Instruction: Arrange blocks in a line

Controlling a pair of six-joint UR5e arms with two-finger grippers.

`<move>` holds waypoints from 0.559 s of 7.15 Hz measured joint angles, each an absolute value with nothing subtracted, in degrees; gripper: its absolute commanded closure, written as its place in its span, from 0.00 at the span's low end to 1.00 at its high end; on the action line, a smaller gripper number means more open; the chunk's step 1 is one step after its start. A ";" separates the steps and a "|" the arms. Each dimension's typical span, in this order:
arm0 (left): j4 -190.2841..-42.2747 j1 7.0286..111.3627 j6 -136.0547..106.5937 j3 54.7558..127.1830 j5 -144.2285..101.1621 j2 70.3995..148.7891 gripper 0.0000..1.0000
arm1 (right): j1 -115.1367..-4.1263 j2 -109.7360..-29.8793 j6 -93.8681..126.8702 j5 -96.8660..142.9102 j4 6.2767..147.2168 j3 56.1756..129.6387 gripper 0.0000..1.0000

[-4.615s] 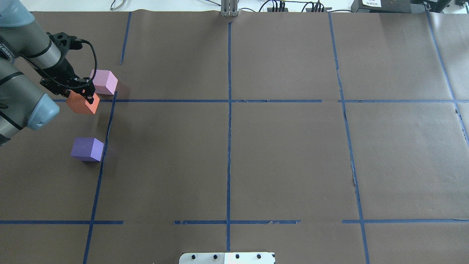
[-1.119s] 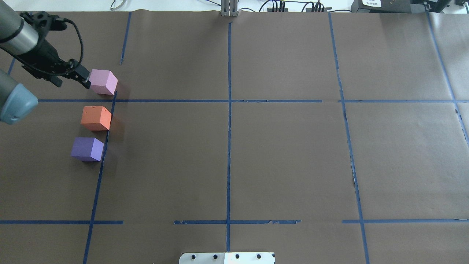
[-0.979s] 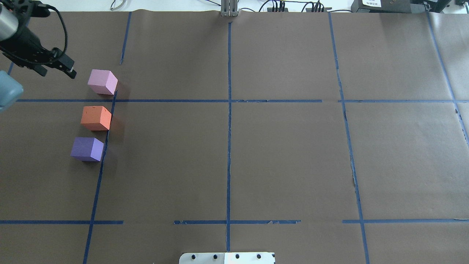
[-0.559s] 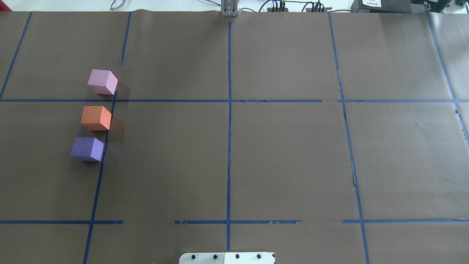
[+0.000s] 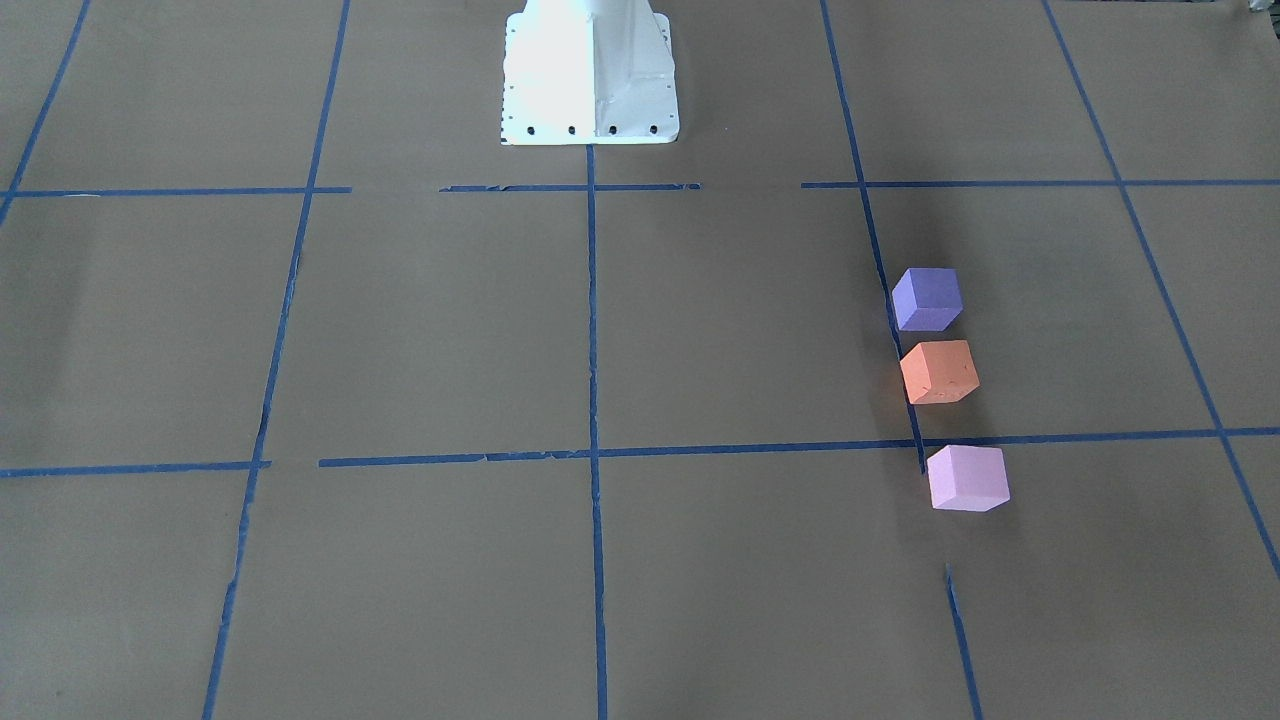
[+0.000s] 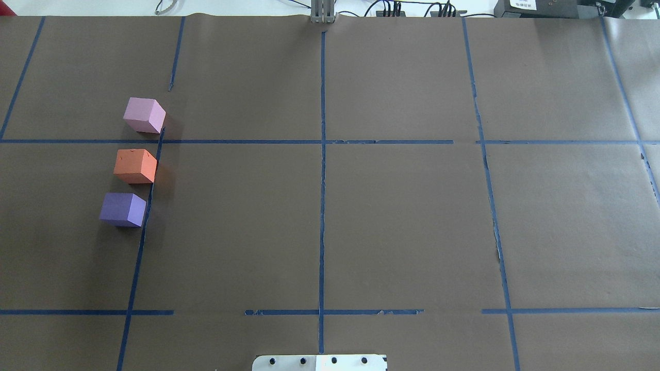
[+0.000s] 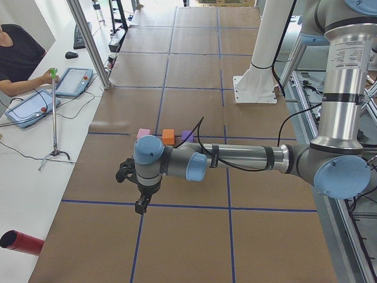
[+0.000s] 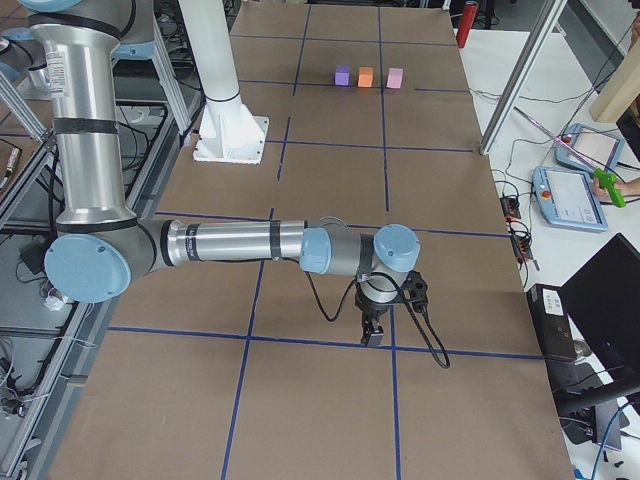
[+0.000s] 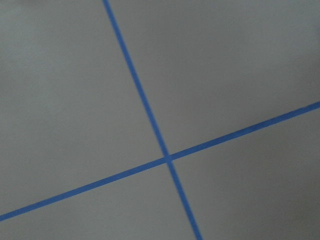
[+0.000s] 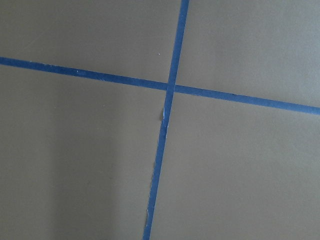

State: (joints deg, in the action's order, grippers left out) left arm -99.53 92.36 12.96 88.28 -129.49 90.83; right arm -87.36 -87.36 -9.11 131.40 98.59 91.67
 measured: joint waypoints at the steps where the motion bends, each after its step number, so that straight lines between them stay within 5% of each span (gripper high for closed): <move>1: -100.07 93.97 12.28 86.18 -129.56 90.62 0.00 | -87.36 -87.36 -9.12 131.39 98.60 91.67 0.00; 4: -104.02 94.67 5.14 82.26 -129.37 91.02 0.00 | -87.36 -87.36 -9.06 131.40 98.61 91.67 0.00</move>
